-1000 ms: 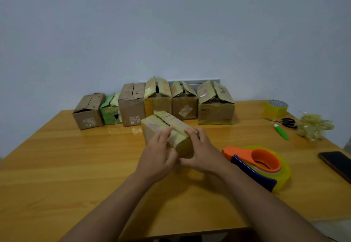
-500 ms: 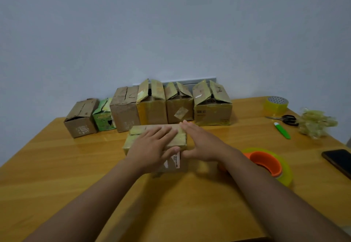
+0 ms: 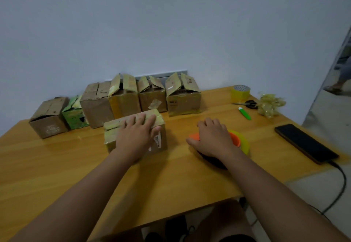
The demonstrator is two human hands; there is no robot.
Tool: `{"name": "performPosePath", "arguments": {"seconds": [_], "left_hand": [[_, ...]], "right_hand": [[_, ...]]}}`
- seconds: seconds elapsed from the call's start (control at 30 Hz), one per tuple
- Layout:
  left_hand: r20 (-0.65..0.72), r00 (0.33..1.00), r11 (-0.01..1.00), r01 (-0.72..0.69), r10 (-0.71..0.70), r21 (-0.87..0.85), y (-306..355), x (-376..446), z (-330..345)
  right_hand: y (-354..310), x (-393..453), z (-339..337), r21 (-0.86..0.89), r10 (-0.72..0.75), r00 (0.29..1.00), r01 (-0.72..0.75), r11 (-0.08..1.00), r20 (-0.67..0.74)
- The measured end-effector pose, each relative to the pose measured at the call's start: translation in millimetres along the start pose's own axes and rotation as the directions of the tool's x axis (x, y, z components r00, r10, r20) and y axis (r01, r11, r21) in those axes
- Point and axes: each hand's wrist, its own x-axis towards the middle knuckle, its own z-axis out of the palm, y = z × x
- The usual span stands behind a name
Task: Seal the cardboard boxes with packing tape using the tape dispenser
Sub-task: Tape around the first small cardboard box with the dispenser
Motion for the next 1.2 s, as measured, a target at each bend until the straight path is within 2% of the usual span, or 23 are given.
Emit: {"name": "performPosePath", "arguments": {"seconds": [0.13,0.27,0.47,0.53,0.73,0.87,0.97,1.07,1.13,1.2], "left_hand": [[0.004,0.996,0.996,-0.092,0.092,0.008,8,-3,-3],[-0.006,0.992,0.992,-0.13,0.129,-0.008,9,-3,-1],[-0.023,0.997,0.992,-0.07,0.068,-0.105,8,-1,-4],[-0.024,0.997,0.993,-0.081,0.079,-0.09,9,0,-4],[0.017,0.994,0.976,-0.102,0.107,-0.194,3,9,-10],[0.044,0.987,0.974,-0.147,0.157,-0.172,-4,14,-15],[0.072,0.98,0.967,-0.17,0.187,-0.19,-12,17,-18],[0.11,0.974,0.92,-0.147,0.198,-0.362,-24,18,-21],[0.095,0.985,0.874,-0.08,0.142,-0.48,-30,17,-24],[0.051,0.999,0.781,0.017,0.019,-0.624,-31,15,-27]], "right_hand": [[22,-27,5,-0.031,0.087,0.995,-0.086,0.996,0.044],[27,-46,13,-0.035,0.109,0.992,-0.107,0.994,0.07],[26,-51,32,-0.054,0.154,0.984,-0.159,0.986,-0.089],[25,-50,33,-0.047,0.139,0.982,-0.146,0.988,-0.132],[31,-39,28,0.03,0.115,0.989,-0.112,0.993,-0.088],[31,-28,9,0.243,0.169,0.976,-0.132,0.961,-0.136],[15,-18,-22,0.348,0.134,0.966,-0.051,0.936,-0.221],[-14,0,-48,0.37,0.026,0.948,0.099,0.924,-0.317],[-35,18,-57,0.355,-0.043,0.945,0.163,0.921,-0.323],[-55,35,-61,0.322,-0.102,0.943,0.208,0.924,-0.316]]}}
